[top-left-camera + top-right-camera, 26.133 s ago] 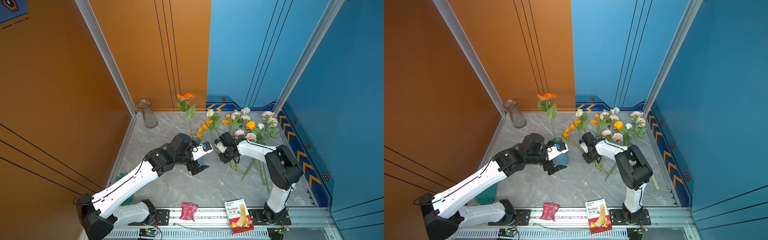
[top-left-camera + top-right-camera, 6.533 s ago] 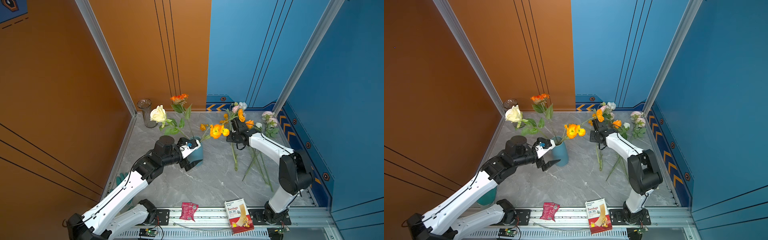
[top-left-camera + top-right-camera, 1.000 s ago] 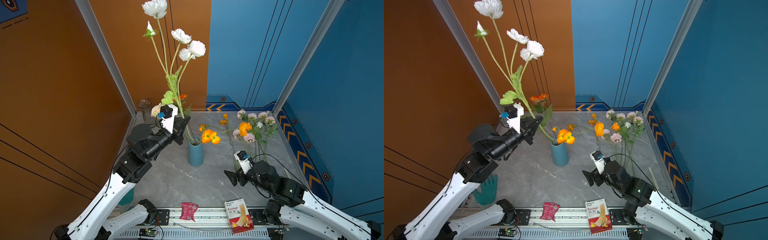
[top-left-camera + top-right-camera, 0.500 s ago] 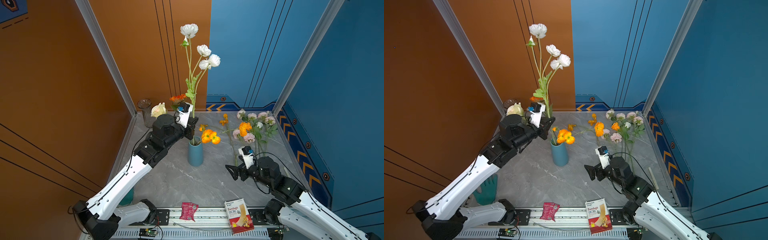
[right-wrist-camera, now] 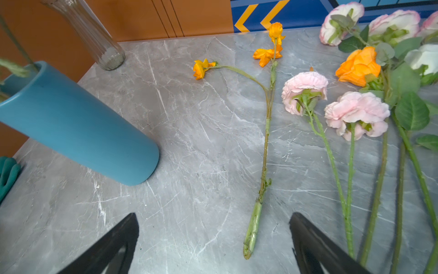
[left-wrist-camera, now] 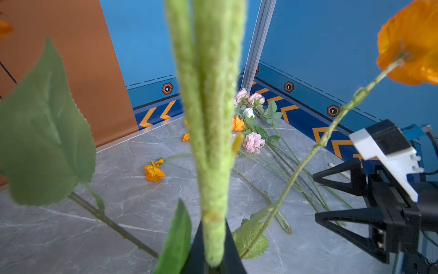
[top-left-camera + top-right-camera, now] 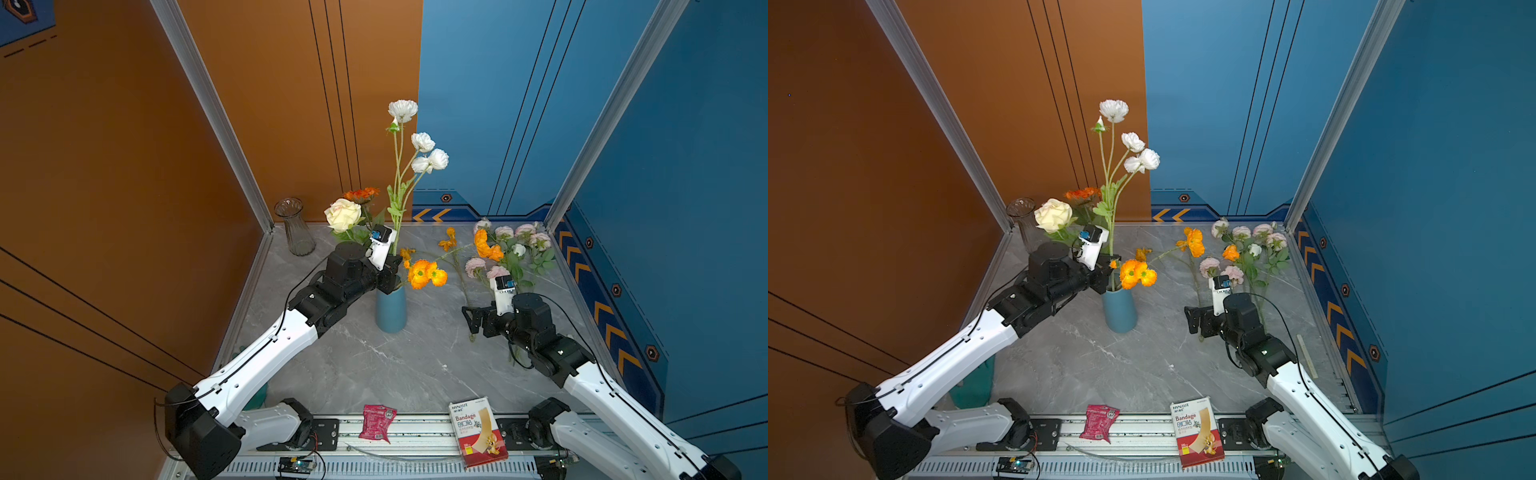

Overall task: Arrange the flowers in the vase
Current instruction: 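Lower the ranunculus into the teal vase with the left gripper while the right moves away, then open the left gripper and draw it back from the vase, then grasp the orange poppy stems in the flower pile with the right gripper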

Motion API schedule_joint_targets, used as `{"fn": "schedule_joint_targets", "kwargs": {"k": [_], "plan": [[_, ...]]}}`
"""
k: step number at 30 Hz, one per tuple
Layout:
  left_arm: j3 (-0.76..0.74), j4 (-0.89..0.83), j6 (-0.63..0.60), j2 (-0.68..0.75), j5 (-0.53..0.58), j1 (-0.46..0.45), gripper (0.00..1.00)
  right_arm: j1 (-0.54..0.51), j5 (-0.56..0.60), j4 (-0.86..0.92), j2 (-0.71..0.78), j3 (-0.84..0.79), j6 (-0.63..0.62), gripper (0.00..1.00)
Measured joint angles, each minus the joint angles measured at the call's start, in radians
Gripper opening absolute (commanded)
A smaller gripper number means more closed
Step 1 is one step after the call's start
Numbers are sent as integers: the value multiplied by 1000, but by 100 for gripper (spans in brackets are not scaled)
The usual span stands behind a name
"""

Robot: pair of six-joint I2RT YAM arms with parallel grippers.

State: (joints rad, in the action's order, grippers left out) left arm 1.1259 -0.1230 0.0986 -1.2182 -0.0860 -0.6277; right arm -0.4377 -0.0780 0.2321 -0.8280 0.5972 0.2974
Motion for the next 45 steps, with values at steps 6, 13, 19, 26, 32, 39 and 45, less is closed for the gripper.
{"fn": "schedule_joint_targets", "kwargs": {"k": [6, 13, 19, 26, 32, 39, 45], "plan": [[-22, 16, -4, -8, -5, -2, 28, 58, -35, -34, 4, -18, 26, 100], [-48, 26, -11, 11, -18, -4, 43, 102, -61, -35, 19, -39, 45, 100], [-58, 22, -32, 81, -20, -21, 55, 147, -60, -35, 15, -40, 71, 100], [-57, -45, -89, 185, -27, -56, 69, 185, -60, -34, -32, -40, 88, 98], [-49, -173, -141, 253, -46, -87, 81, 197, -60, -38, -141, -40, 95, 88], [-61, -306, -180, 427, -40, -93, 96, 213, -69, -125, -395, -7, 66, 68], [-113, -381, -180, 504, -41, -92, 98, 252, -148, -205, -747, 182, 29, 55]]}}
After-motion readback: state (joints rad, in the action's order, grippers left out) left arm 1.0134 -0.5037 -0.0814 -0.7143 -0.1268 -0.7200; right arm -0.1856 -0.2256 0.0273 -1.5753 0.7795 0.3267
